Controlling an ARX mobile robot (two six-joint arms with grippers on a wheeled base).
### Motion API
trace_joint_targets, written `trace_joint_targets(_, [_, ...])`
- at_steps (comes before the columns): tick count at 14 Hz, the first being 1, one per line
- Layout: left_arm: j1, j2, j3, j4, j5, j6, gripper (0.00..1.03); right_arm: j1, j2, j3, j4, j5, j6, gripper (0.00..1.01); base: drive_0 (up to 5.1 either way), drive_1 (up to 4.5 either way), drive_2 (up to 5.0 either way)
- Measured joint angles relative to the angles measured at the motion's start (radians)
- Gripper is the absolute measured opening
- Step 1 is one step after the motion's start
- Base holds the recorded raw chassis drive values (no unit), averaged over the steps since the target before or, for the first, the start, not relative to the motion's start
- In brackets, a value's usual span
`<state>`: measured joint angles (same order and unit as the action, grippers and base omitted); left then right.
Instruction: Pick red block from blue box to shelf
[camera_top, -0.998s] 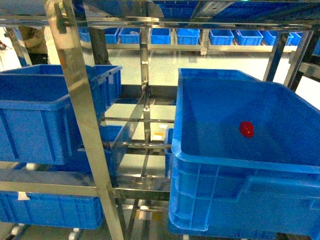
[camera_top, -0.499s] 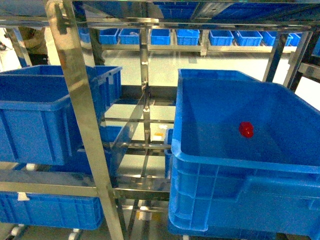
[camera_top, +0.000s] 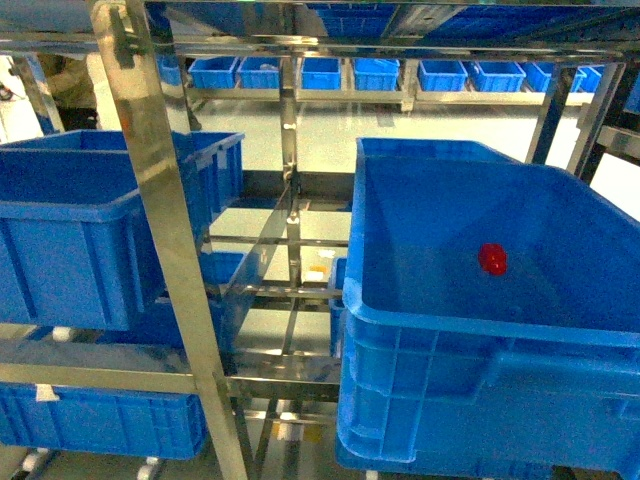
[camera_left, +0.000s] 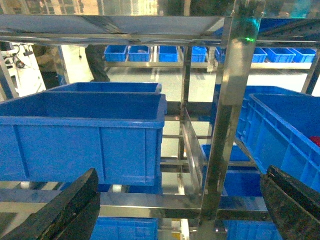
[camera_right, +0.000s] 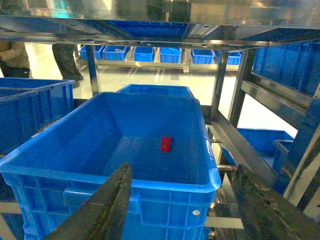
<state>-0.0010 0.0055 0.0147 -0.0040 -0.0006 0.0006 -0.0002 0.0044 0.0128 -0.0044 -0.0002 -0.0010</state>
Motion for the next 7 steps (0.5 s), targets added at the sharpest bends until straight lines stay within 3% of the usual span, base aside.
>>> trace_joint_targets(3, [0.0, 0.0, 0.0, 0.0, 0.0, 0.0, 0.98, 0.0, 0.0, 0.0, 0.0, 0.0, 0.0, 0.97, 0.0, 0.0, 0.0])
trace_joint_targets(7, [0.0, 0.0, 0.0, 0.0, 0.0, 0.0, 0.98, 0.0, 0.0, 0.0, 0.0, 0.0, 0.0, 0.98, 0.0, 0.0, 0.0])
